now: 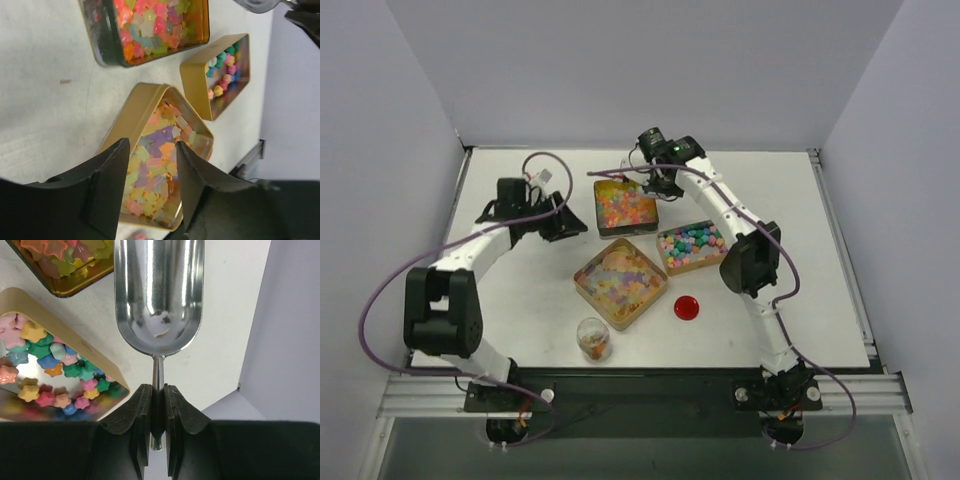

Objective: Pack the candies
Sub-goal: Move the storage box to the center of the board.

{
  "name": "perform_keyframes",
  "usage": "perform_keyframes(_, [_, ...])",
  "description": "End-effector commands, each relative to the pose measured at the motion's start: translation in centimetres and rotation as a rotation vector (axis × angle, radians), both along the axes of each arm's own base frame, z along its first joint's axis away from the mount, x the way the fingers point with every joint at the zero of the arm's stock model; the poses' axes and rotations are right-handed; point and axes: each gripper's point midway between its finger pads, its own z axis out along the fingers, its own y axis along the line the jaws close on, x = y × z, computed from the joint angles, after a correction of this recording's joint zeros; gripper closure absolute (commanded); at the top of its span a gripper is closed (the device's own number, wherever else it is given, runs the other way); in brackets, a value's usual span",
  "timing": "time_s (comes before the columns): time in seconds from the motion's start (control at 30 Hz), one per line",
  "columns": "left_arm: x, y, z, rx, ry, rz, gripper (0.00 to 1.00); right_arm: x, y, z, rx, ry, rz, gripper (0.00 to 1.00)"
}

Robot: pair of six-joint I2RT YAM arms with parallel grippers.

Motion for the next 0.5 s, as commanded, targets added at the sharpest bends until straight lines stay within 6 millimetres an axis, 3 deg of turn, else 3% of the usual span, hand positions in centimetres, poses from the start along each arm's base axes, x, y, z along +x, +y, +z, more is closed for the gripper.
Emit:
perform_keyframes(0.0, [1.4, 0.5, -1.6, 0.339, -0.026, -0.075, 0.52, -1.1, -2.0, 5.1, 0.155, -0.093, -0.163, 1.0])
perform_keyframes(0.03, [1.0, 0.1, -2.5, 0.363, 0.006, -0.106, 0.55, -1.5, -2.4, 5.7, 0.166, -0.1, -0.18, 1.0])
perform_keyframes(0.13, [0.0, -1.0, -2.8, 0.384, -0.016, -0.24, 0.52, -2.3, -3.4, 6.0, 0.196, -0.095, -0.246, 1.0])
perform_keyframes(0.23, [-1.0, -0.7, -3.5, 0.486, -0.054, -0.362, 0.45, -3.0, -4.4, 6.4, 0.236, -0.092, -0.313, 1.0])
perform_keyframes(0.33, [-1.4, -0.7, -4.5, 0.595, -0.109, -0.477, 0.43, -3.3, -5.1, 6.7, 0.274, -0.091, -0.372, 1.0])
perform_keyframes(0.47, [-1.6, -2.0, -5.1, 0.609, -0.125, -0.54, 0.43, -3.7, -5.4, 7.3, 0.292, -0.095, -0.389, 1.0])
